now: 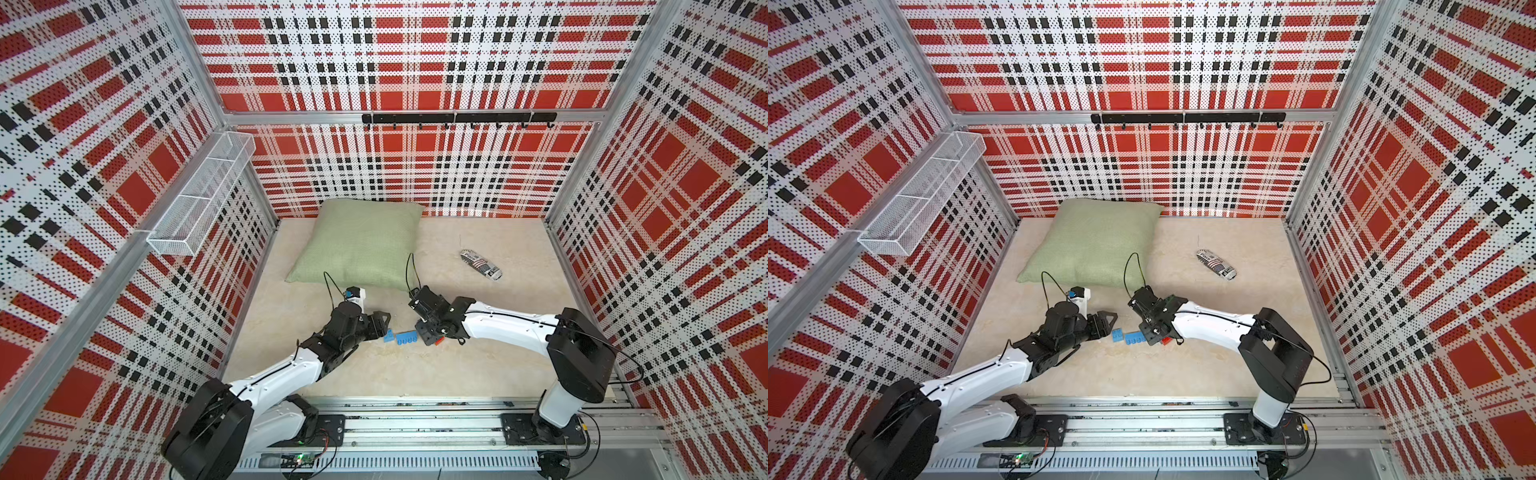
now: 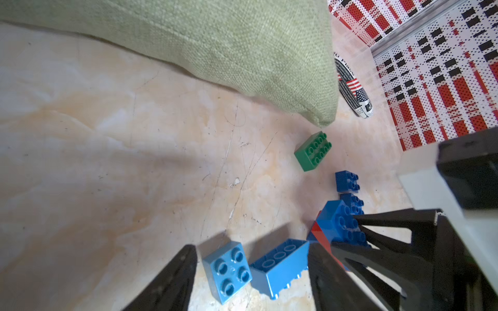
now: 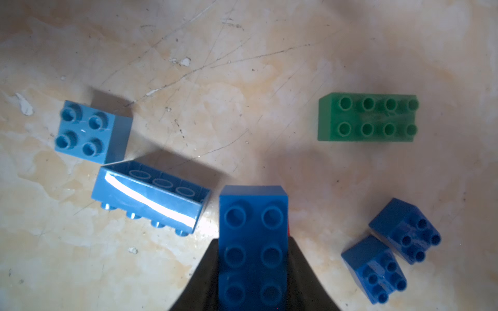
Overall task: Assemble a heart with lego
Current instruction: Assemble the lego brick with the lego brick.
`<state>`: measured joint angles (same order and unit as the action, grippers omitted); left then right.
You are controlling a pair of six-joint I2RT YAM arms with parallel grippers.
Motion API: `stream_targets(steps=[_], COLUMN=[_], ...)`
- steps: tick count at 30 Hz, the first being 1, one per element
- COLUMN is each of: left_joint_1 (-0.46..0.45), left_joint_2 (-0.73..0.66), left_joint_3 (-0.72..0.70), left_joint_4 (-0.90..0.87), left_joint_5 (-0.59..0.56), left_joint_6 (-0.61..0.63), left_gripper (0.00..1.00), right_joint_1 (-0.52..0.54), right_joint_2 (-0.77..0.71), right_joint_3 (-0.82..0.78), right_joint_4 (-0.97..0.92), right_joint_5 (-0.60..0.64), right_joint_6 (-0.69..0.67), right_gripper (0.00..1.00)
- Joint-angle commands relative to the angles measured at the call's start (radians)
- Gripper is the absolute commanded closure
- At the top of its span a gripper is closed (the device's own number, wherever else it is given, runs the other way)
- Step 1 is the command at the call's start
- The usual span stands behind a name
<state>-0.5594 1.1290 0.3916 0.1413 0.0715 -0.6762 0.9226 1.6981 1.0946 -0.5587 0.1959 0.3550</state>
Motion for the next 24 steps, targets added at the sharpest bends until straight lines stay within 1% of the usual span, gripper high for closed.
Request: stream_targets(steps=[1, 3, 11, 21, 24], left_joint_1=[-0.007, -0.008, -0.007, -0.006, -0.007], left_joint_2=[-0.001, 0.001, -0.001, 0.001, 0.004], left_joint_3=[0.005, 0.007, 0.005, 0.009, 0.007], left_joint_4=[-0.004, -0.008, -0.008, -0.007, -0.006], left_joint_5=[-0.008, -0.009, -0.018, -0.024, -0.022], left_joint_6=[0.01, 0.012, 0.008, 0.007, 0.004], left_gripper=[0.3, 0.3, 0.3, 0.3, 0.3], right_joint_1=[0.005, 0.005, 0.005, 0.005, 0.005], right_joint_2=[-0.016, -0.02, -0.022, -0.038, -0.045], right_joint_3=[-0.037, -0.03, -0.029, -0.016, 0.014], right_joint_4=[0.022, -0.001, 0.006, -0.05, -0.084], right_joint_5=[-0.016, -0.002, -0.025, -0.023, -0.022], right_joint_6=[-0.032, -0.031, -0.037, -0.05, -0.049], right_gripper=[0.64, 0.63, 0.63, 0.62, 0.62])
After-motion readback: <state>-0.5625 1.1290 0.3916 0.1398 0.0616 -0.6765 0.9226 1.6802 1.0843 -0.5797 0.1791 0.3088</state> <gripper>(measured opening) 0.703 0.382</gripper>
